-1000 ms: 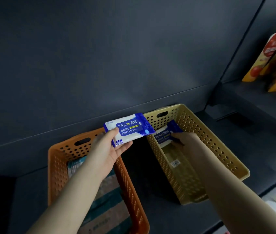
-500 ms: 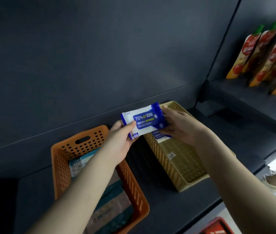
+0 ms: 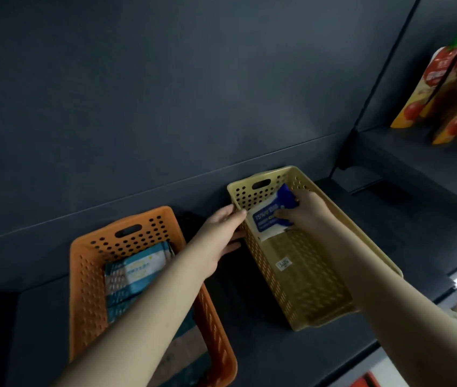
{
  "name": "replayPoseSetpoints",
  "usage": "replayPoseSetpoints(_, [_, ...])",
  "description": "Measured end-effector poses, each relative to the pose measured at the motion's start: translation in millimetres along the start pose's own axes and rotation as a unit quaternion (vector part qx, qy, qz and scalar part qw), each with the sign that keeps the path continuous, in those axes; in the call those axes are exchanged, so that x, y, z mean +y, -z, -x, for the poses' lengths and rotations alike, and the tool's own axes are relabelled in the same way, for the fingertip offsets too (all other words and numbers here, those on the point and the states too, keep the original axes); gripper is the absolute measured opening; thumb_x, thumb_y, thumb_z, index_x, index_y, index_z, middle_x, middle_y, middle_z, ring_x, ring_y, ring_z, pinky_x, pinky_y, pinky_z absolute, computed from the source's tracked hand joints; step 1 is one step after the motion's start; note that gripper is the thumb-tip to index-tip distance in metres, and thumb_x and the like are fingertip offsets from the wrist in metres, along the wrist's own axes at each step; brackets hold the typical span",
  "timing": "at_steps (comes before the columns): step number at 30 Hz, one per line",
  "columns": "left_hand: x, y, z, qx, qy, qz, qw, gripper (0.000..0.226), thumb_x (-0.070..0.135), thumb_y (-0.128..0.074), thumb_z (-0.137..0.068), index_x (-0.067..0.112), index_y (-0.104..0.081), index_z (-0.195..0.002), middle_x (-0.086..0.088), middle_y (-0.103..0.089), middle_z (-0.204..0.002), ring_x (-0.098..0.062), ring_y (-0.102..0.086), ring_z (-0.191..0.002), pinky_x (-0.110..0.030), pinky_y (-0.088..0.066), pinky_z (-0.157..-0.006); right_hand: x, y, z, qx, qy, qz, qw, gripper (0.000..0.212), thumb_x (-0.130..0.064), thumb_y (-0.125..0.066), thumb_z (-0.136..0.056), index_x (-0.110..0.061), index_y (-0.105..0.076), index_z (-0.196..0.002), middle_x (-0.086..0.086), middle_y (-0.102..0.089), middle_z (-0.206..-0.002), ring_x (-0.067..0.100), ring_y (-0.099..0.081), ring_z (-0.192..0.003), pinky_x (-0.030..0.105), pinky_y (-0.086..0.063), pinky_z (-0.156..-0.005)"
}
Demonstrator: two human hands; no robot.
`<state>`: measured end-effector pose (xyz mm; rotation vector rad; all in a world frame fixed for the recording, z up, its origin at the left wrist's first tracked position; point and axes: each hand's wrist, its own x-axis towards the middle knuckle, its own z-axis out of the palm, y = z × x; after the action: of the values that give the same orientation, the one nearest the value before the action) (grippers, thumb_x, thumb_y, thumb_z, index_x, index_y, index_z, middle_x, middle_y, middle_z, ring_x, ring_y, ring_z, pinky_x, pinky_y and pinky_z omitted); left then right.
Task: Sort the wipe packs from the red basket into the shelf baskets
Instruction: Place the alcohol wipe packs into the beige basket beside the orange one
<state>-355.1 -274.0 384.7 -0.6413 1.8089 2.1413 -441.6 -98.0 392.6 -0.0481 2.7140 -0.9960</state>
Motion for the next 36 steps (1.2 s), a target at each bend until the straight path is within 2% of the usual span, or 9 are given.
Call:
replayPoseSetpoints(6, [-6, 4, -12, 0.014, -0.004, -0.021, 1.0, 0.048, 0.024, -0.062, -0.093, 0.033, -0.048, -0.138, 0.007, -0.065, -0.123, -0.018, -0.065, -0.106, -0.037, -0.051, -0.091, 7, -27, -20, 0.008, -0.02, 0.02, 1.0, 0.056, -0.019, -0.077, -0.079, -0.009, -0.051, -0.127, 0.009, -0.062, -0.122, 0.022, -0.058, -0.103, 0.026, -0.045, -0.075])
replayPoseSetpoints(10, [-7, 4, -14, 0.022, -0.002, -0.025, 0.999, 0.043, 0.024, -0.063, -0.093, 0.034, -0.052, -0.133, 0.008, -0.068, -0.115, -0.018, -0.067, -0.102, -0.036, -0.052, -0.087, 19, -31, -22, 0.013, -0.002, 0.076, 0.997, 0.065, -0.023, -0.078, -0.077, -0.013, -0.046, -0.132, 0.011, -0.058, -0.125, 0.027, -0.058, -0.111, 0.035, -0.049, -0.09])
replayPoseSetpoints(15, [-6, 4, -14, 0.023, -0.002, -0.031, 0.999, 0.039, 0.025, -0.063, -0.092, 0.036, -0.055, -0.13, 0.009, -0.068, -0.114, -0.017, -0.067, -0.102, -0.037, -0.052, -0.088, 23, -39, -22, -0.003, 0.017, 0.089, 0.996, 0.047, -0.022, -0.07, -0.086, -0.014, -0.056, -0.13, 0.01, -0.059, -0.125, 0.024, -0.06, -0.106, 0.035, -0.051, -0.092])
replayPoseSetpoints(18, [-6, 3, -13, 0.03, -0.009, -0.042, 0.999, 0.039, 0.026, -0.063, -0.093, 0.035, -0.054, -0.13, 0.008, -0.067, -0.115, -0.017, -0.066, -0.103, -0.038, -0.051, -0.09, 20, -41, -21, 0.0, 0.024, 0.101, 0.995, 0.045, -0.024, -0.068, -0.087, -0.014, -0.057, -0.13, 0.01, -0.061, -0.125, 0.025, -0.06, -0.107, 0.036, -0.051, -0.093])
replayPoseSetpoints(22, [-1, 2, -10, 0.031, -0.027, -0.055, 0.998, 0.049, 0.02, -0.063, -0.093, 0.027, -0.048, -0.139, 0.003, -0.064, -0.122, -0.018, -0.062, -0.109, -0.041, -0.05, -0.097, 9, -27, -11, -0.001, 0.038, 0.108, 0.993, 0.045, -0.021, -0.066, -0.089, -0.014, -0.057, -0.132, 0.009, -0.062, -0.126, 0.025, -0.059, -0.111, 0.029, -0.047, -0.088])
replayPoseSetpoints(26, [17, 10, 9, 0.058, -0.101, -0.1, 0.988, 0.058, 0.017, -0.065, -0.091, 0.017, -0.041, -0.144, -0.006, -0.046, -0.145, -0.022, -0.05, -0.128, -0.041, -0.042, -0.108, -11, 5, 22, 0.039, 0.07, 0.116, 0.99, 0.046, -0.025, -0.065, -0.09, -0.017, -0.056, -0.134, 0.008, -0.063, -0.127, 0.026, -0.059, -0.11, 0.027, -0.044, -0.08])
replayPoseSetpoints(29, [30, 23, 41, 0.079, -0.19, -0.187, 0.96, 0.049, 0.02, -0.062, -0.092, 0.02, -0.047, -0.139, 0.0, -0.053, -0.14, -0.014, -0.052, -0.124, -0.037, -0.043, -0.107, -29, 25, 67, 0.097, 0.092, 0.093, 0.987, 0.045, -0.028, -0.065, -0.09, -0.02, -0.056, -0.133, 0.01, -0.06, -0.13, 0.028, -0.058, -0.114, 0.033, -0.048, -0.091])
replayPoseSetpoints(32, [26, 37, 86, 0.087, -0.261, -0.259, 0.926, 0.041, 0.019, -0.06, -0.093, 0.022, -0.054, -0.134, 0.004, -0.061, -0.13, -0.009, -0.058, -0.114, -0.028, -0.045, -0.1, -41, 33, 127, 0.146, 0.131, 0.099, 0.976, 0.045, -0.029, -0.064, -0.09, -0.022, -0.056, -0.134, 0.005, -0.059, -0.135, 0.024, -0.055, -0.12, 0.033, -0.045, -0.097])
replayPoseSetpoints(36, [-8, 51, 163, 0.083, -0.315, -0.3, 0.897, 0.036, 0.018, -0.059, -0.094, 0.023, -0.058, -0.129, 0.007, -0.062, -0.126, -0.007, -0.06, -0.106, -0.028, -0.048, -0.096, -45, 27, 221, 0.183, 0.134, 0.091, 0.97, 0.043, -0.031, -0.062, -0.091, -0.025, -0.057, -0.133, 0.003, -0.06, -0.132, 0.025, -0.062, -0.107, 0.038, -0.053, -0.089])
